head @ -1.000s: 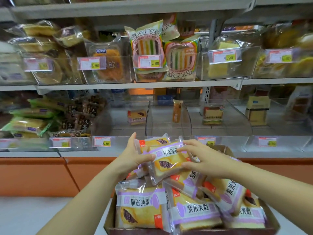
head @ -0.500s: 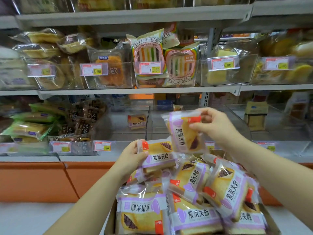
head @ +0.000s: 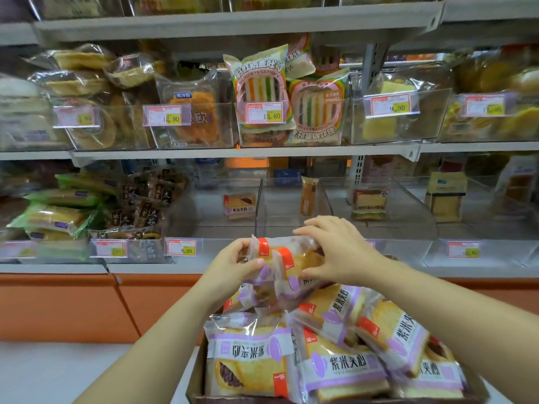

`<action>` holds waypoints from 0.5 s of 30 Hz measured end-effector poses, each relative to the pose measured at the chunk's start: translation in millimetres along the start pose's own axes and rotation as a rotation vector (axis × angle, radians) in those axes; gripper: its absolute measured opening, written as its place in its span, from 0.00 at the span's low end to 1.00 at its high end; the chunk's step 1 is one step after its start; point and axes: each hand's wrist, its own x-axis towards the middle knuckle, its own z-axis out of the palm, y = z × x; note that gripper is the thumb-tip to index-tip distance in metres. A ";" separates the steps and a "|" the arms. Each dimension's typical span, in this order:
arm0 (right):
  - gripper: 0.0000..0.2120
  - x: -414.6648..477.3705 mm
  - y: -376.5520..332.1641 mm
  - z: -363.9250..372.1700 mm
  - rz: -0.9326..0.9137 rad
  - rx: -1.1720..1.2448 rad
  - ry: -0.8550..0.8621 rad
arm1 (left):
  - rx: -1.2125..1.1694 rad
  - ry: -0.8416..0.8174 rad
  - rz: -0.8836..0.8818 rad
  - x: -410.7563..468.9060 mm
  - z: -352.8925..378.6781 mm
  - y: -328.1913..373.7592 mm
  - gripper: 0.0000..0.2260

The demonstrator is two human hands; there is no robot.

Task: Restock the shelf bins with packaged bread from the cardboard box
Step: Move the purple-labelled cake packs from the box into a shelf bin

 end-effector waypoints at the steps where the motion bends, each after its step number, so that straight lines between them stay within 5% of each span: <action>1: 0.36 -1.1 5.1 -0.6 0.028 0.023 -0.030 | 0.002 -0.008 0.013 -2.3 -0.2 -0.2 0.11; 8: 0.42 1.4 16.2 2.7 0.156 0.399 -0.092 | 0.090 -0.138 -0.015 -10.2 -0.8 6.2 0.13; 15: 0.57 7.7 18.5 6.9 0.282 0.805 -0.306 | 0.120 -0.326 -0.084 -22.7 -0.6 22.4 0.37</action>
